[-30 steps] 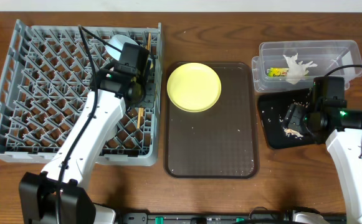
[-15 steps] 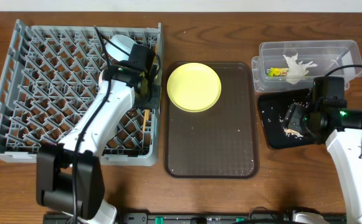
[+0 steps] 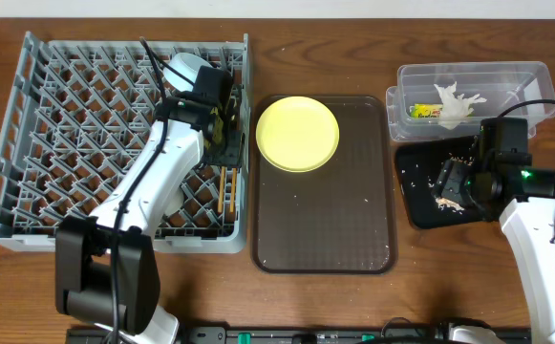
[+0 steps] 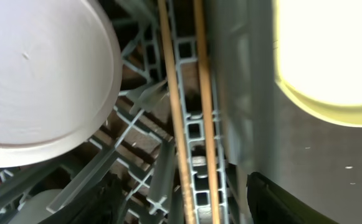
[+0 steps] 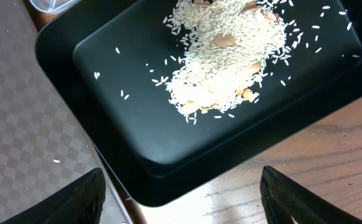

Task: Sort waste into correct bins and load items into the dishwasher rack
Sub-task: 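Reach the left gripper to the yellow plate and grasp its edge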

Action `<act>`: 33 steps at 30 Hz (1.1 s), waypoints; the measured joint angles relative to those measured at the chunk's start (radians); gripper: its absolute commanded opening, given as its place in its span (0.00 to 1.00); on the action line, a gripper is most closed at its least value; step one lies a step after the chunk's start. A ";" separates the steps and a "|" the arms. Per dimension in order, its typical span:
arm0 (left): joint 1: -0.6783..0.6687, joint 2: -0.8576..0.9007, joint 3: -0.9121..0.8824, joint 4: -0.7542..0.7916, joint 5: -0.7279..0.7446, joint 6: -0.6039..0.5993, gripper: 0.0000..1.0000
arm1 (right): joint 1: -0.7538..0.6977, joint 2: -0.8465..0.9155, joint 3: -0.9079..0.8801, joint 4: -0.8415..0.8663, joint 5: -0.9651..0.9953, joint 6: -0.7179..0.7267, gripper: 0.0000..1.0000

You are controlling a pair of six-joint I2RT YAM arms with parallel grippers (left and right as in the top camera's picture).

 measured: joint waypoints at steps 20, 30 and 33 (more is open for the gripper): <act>-0.299 0.022 0.039 0.300 0.114 0.082 0.63 | 0.000 0.000 0.000 0.000 0.000 0.000 0.78; -0.367 0.221 0.039 0.347 0.117 0.154 0.63 | 0.000 0.000 0.000 0.000 0.000 0.000 0.78; -0.367 0.262 0.039 0.353 0.117 0.156 0.63 | 0.000 0.000 0.000 0.000 0.000 0.000 0.78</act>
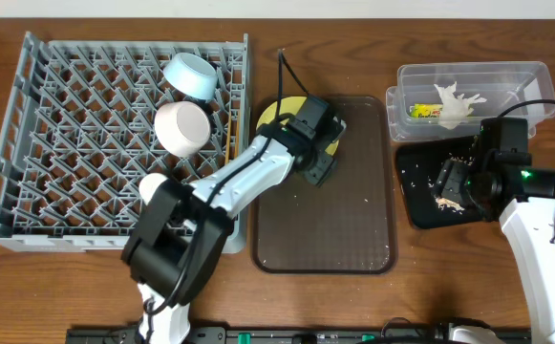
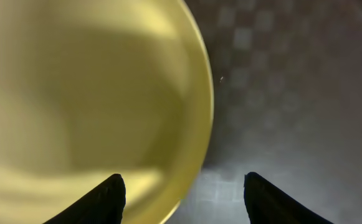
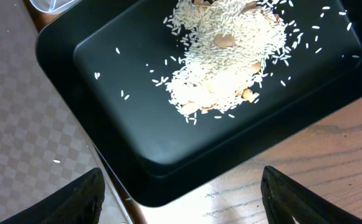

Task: Sort waste into correct bins and load items into the dishwasher rack
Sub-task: 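Reach the left gripper to the yellow plate and grasp its edge, then lift the yellow plate and stand it upright in the rack slot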

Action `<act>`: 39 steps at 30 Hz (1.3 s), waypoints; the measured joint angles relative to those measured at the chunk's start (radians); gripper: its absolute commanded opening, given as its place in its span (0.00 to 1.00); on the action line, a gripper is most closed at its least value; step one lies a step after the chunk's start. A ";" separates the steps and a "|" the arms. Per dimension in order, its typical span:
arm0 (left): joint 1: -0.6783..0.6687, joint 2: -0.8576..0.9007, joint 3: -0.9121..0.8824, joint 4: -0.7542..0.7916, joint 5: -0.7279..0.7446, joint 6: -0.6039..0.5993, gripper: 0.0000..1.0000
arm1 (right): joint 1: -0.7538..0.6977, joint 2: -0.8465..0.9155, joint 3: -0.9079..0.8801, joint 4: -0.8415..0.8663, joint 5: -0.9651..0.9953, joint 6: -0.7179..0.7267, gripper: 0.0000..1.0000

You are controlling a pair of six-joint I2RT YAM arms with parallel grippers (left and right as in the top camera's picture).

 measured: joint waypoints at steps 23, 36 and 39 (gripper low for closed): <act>-0.081 0.059 0.018 -0.068 0.033 0.022 0.08 | 0.000 0.000 0.000 -0.012 0.000 0.000 0.79; -0.108 -0.206 0.014 -0.100 0.040 0.014 0.06 | 0.000 0.000 0.000 -0.015 0.000 0.000 0.79; -0.106 -0.327 0.014 -0.100 0.042 0.015 0.06 | 0.000 0.000 0.000 -0.015 0.000 0.001 0.79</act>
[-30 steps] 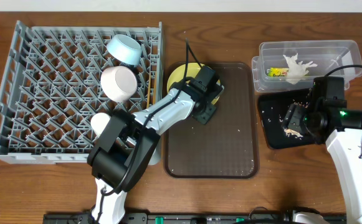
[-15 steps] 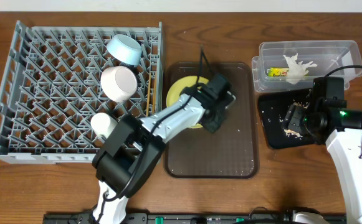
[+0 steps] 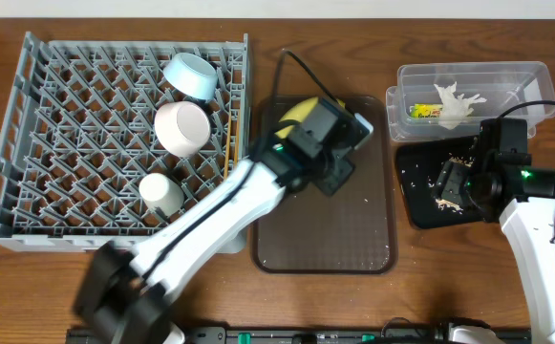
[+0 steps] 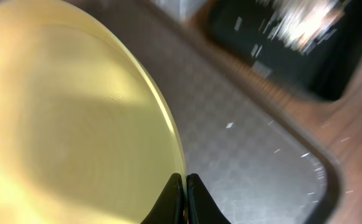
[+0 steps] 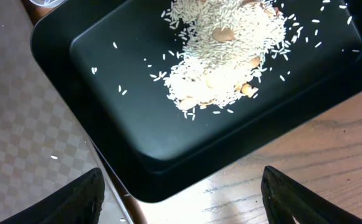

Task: Sort waste into correct bins and load items into the dishwasher rack
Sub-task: 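Lift the yellow plate and stand it upright in the rack slot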

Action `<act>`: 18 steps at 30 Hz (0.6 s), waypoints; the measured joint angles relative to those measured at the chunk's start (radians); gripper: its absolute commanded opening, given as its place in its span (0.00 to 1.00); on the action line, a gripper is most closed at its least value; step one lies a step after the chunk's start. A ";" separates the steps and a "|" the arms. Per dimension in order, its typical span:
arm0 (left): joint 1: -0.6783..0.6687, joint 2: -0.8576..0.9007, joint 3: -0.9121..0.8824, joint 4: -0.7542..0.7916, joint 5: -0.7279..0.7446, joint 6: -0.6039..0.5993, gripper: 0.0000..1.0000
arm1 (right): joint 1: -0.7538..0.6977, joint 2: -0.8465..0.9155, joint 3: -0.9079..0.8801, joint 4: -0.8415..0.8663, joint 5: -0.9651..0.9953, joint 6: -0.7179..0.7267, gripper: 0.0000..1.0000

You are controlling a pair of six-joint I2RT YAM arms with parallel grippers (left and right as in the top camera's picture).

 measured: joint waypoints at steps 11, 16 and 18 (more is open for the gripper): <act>0.272 -0.222 0.000 0.003 0.151 -0.181 0.06 | 0.000 0.000 0.000 0.000 0.000 0.002 0.78; 0.476 -0.214 0.000 0.004 0.409 -0.272 0.06 | 0.000 0.000 0.000 -0.003 0.000 0.002 0.79; 0.561 -0.205 0.000 0.012 0.543 -0.294 0.06 | 0.000 0.000 0.000 -0.004 0.000 0.002 0.79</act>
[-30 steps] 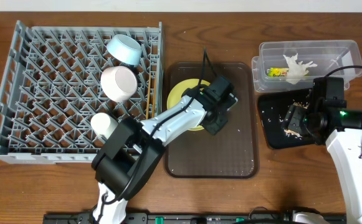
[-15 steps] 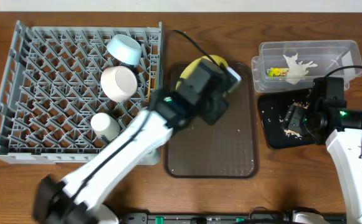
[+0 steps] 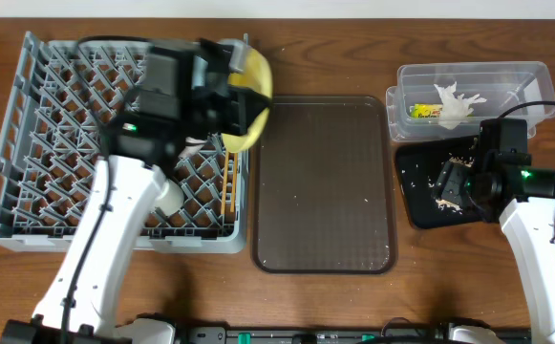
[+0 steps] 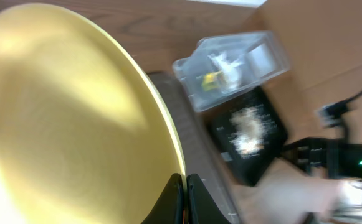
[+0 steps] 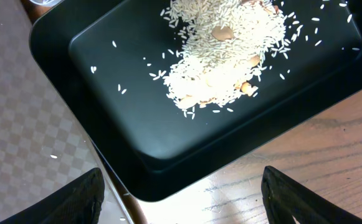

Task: Sort waste into correct bins and load items into the dishwasher rack
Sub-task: 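Lift the yellow plate and stand it upright in the rack slot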

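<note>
A yellow plate (image 3: 255,98) stands tilted on edge over the right rim of the grey dishwasher rack (image 3: 29,134). My left gripper (image 3: 231,107) is shut on the plate's rim. In the left wrist view the plate (image 4: 68,118) fills the left side, and the left gripper (image 4: 185,200) pinches its edge. My right gripper (image 5: 184,208) hangs open above the black bin (image 5: 137,124), which holds a heap of rice (image 5: 224,56). From overhead the right gripper (image 3: 447,186) sits over that black bin (image 3: 420,201).
The brown tray (image 3: 323,182) lies between rack and bins, bare but for a few grains. A clear bin (image 3: 468,81) with crumpled paper and a wrapper stands at the back right. Chopsticks (image 3: 224,186) and a white cup (image 3: 169,198) lie in the rack.
My left gripper has moved with the yellow plate from the tray's back left corner to over the rack's right edge, and the plate now stands on edge. The right arm has barely moved.
My left gripper was open over the rack's right side, near the chopsticks, with the plate flat on the tray. Then it was open at the plate's edge. Then it was shut on the rim, and now the plate is over the rack. The right gripper stayed open above the rice.
</note>
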Action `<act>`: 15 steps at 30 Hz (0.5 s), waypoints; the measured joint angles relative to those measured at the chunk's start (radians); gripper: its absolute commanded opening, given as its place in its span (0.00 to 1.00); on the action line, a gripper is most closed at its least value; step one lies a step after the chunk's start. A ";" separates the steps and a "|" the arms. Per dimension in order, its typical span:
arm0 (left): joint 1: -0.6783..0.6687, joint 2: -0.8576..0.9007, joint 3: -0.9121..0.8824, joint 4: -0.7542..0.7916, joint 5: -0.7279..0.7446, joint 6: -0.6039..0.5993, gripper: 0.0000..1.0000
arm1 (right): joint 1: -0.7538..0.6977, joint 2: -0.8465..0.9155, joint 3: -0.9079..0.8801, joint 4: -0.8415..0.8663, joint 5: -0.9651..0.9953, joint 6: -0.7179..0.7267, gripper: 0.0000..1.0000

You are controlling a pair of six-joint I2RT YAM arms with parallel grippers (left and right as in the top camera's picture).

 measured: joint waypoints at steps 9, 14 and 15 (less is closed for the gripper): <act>0.238 0.095 0.000 0.024 0.370 -0.048 0.06 | 0.000 0.000 0.000 0.000 0.000 0.000 0.79; 0.295 0.169 0.000 0.024 0.480 -0.051 0.06 | 0.000 0.000 0.000 0.000 0.000 0.000 0.79; 0.301 0.185 0.000 0.024 0.495 -0.051 0.06 | 0.000 0.000 0.000 0.001 0.000 0.000 0.79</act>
